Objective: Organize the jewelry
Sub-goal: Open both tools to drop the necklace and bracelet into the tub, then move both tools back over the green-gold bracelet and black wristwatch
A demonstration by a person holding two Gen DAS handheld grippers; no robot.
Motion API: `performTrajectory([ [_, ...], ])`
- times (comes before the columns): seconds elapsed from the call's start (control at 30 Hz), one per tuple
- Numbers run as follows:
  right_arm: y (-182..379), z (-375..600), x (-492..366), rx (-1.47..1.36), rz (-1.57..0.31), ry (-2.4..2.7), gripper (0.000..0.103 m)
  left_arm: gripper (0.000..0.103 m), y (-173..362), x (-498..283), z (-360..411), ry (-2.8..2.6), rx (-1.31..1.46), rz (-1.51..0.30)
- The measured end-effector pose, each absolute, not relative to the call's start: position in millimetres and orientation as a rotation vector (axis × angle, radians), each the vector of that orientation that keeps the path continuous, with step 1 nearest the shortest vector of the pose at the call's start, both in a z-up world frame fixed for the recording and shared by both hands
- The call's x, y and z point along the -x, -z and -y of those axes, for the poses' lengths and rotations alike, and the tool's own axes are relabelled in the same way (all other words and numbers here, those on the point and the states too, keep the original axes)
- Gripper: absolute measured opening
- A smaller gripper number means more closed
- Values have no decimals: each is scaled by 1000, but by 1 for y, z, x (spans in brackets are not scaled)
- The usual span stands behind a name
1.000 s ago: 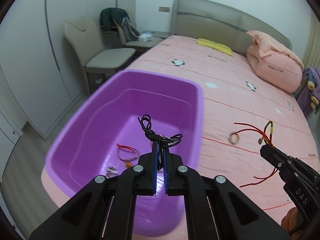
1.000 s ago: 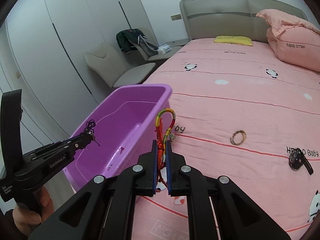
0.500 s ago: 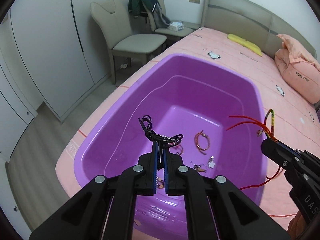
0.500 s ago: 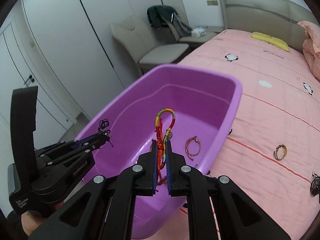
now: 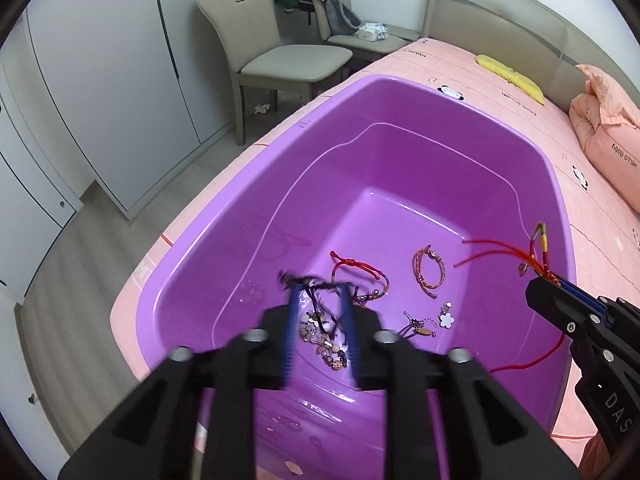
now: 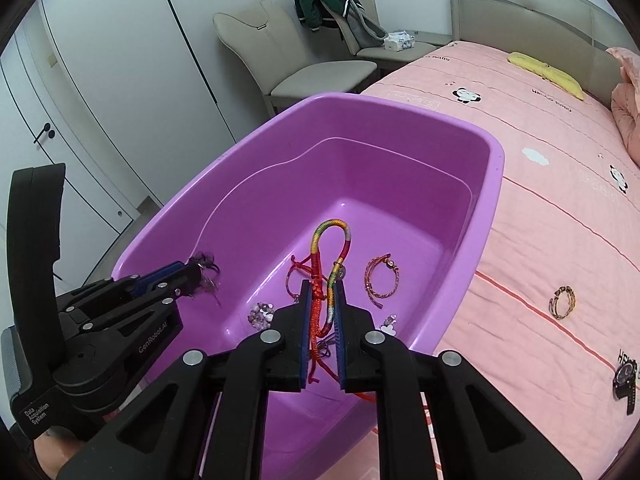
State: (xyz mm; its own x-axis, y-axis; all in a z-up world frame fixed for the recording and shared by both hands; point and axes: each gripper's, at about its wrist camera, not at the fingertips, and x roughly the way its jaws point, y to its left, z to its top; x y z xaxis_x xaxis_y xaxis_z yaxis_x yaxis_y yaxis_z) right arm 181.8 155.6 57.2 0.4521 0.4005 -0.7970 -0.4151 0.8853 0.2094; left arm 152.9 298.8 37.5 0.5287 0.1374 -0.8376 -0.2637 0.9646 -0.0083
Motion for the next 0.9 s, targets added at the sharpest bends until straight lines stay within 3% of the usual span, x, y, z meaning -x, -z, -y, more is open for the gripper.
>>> performTrajectory([
  [0.03,-58,-153,-181,12,-971,-499,32,60,-39,-151,-300,-247,143,-975],
  [0.07,-62,-150,-181,3,-955,-492,37,78,-43,-148,-300,-261,143,-952],
  [0.1,-64,-148,-179,-5,-942,-488,43,80,-47,-144,-301,-273,140,-925],
  [0.3,-73,-137,-172,-15,-912,-477,45,88,-54,-141,-304,-292,144,-934],
  [0.9,-82,-83,-136,-100,-865,-449,50,94,-77,-110,-278,-275,157,-891],
])
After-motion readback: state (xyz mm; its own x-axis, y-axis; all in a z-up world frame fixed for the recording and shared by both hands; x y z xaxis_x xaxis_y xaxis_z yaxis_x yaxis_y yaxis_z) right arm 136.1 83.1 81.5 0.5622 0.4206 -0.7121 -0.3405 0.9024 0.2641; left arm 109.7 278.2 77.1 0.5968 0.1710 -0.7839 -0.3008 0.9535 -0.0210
